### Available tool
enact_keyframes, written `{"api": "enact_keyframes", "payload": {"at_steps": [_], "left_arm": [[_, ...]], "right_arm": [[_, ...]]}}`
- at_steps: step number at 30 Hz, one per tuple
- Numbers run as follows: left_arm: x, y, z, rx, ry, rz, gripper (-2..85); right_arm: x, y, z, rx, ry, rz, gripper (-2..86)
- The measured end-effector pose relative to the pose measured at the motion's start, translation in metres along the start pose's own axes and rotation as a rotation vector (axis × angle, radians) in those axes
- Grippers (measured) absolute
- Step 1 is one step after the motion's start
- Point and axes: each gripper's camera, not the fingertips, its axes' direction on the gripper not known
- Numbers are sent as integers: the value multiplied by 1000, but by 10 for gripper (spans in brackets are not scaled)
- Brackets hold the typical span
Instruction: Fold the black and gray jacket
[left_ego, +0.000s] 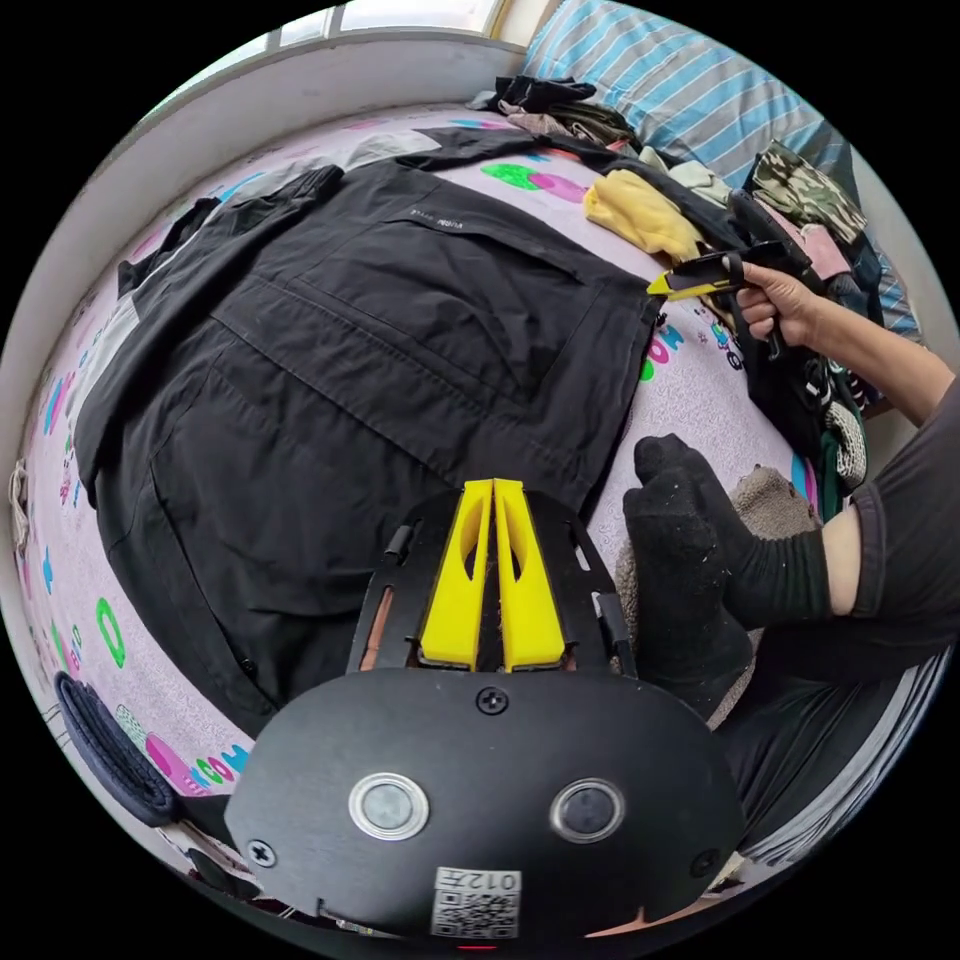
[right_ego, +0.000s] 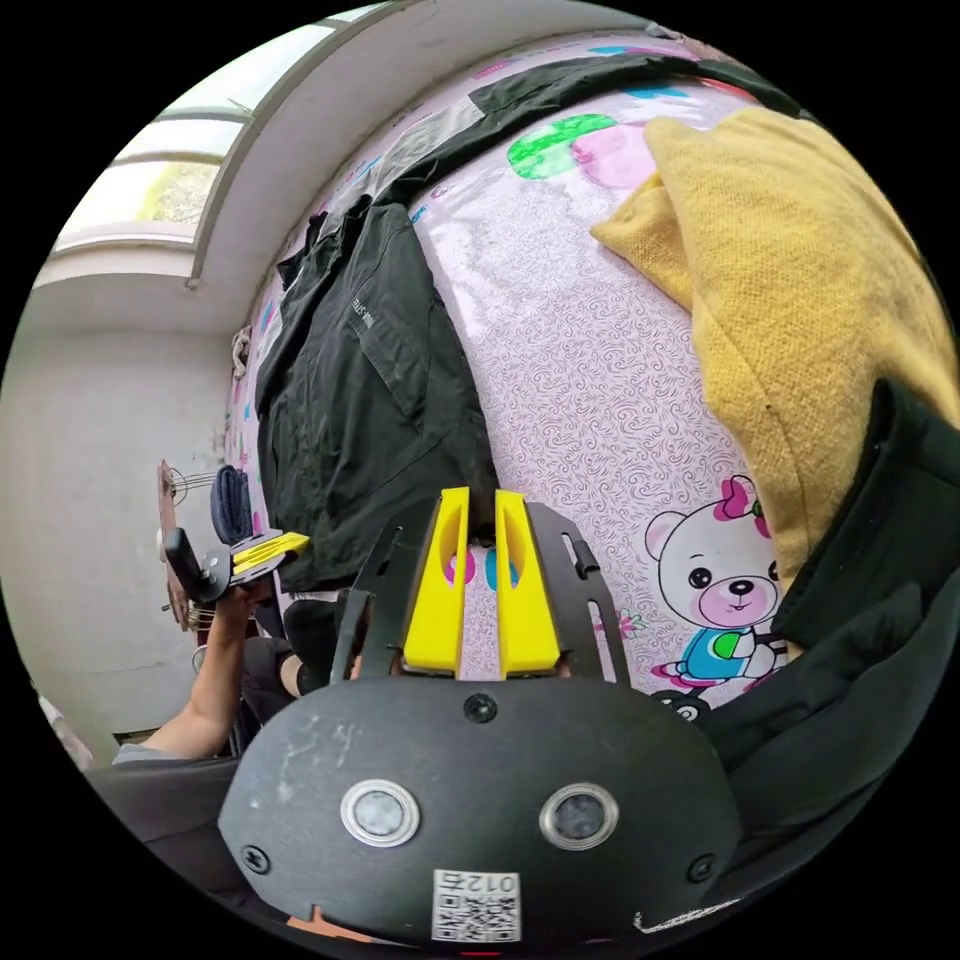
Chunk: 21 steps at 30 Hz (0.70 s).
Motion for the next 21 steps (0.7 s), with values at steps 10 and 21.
{"api": "enact_keyframes", "payload": {"at_steps": [10,21], "left_arm": [[17,25,6,14,-79,13,3],[14,19,-39,142,-124,-73,5]], "right_arm": [[-132,39,7,-82,268,-238,4],[-271,61,-14,-2,196,-266,-6]]}}
